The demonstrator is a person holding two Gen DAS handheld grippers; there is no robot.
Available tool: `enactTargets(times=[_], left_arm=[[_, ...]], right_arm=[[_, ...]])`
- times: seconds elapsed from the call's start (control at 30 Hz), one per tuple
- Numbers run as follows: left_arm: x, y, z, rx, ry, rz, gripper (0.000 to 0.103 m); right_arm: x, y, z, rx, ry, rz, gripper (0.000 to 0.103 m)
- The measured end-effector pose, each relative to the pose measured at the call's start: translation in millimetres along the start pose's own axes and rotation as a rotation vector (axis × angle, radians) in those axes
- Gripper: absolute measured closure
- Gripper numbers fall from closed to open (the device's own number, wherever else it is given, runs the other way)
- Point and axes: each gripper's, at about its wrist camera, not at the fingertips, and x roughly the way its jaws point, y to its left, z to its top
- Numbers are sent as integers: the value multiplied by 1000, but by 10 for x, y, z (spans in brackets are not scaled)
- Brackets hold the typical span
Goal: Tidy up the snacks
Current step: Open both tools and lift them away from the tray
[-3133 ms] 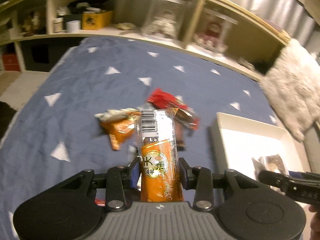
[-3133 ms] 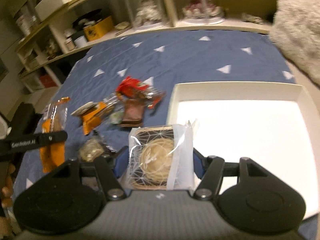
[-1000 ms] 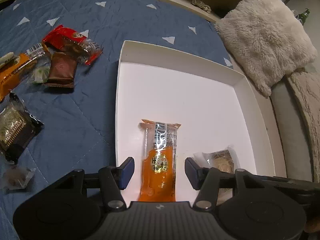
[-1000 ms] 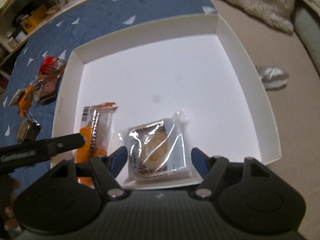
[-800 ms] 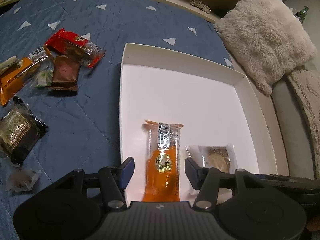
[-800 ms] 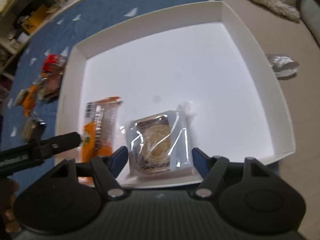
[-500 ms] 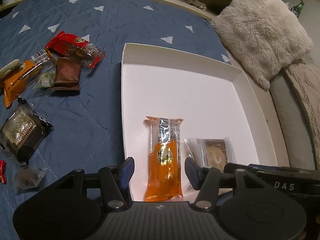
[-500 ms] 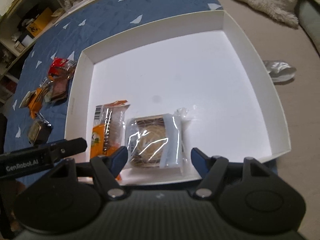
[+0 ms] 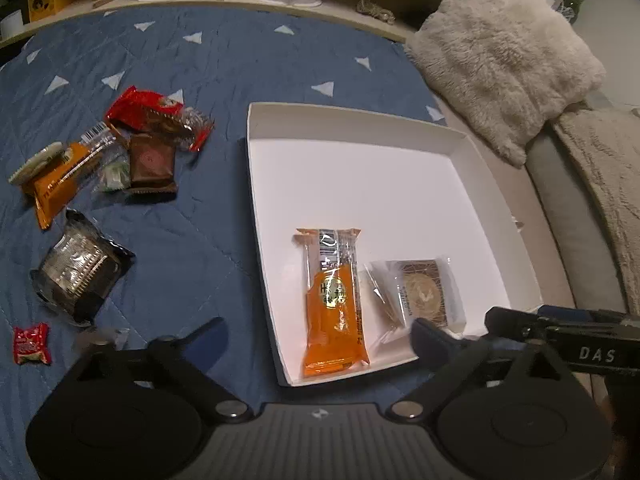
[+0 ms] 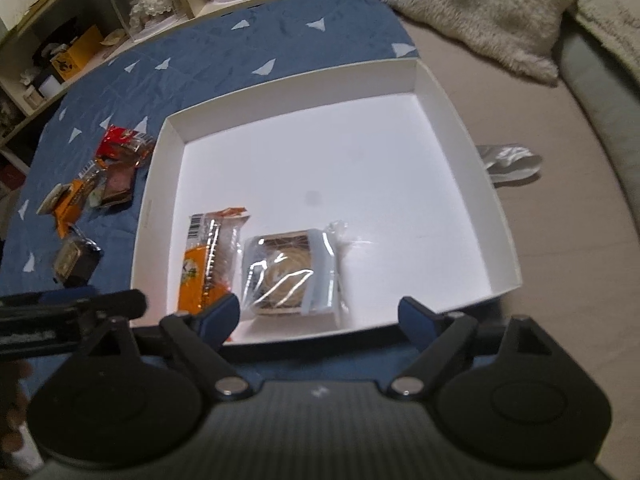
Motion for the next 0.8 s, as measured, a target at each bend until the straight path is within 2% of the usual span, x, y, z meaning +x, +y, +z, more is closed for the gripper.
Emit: enactTargets(times=[0.17,0.5,0.8], left_arm=[[-157,28,7,24,-24,28,0],[-297,305,0,14,-57,46,0],[-411,727,12,-7,-62,97,0]], right_arm=[[-213,-1,-26,-13,-43,-18,1],[-391,148,-67,-40,-91,-15,0],[-309,489,-26,-67,-119,17,0]])
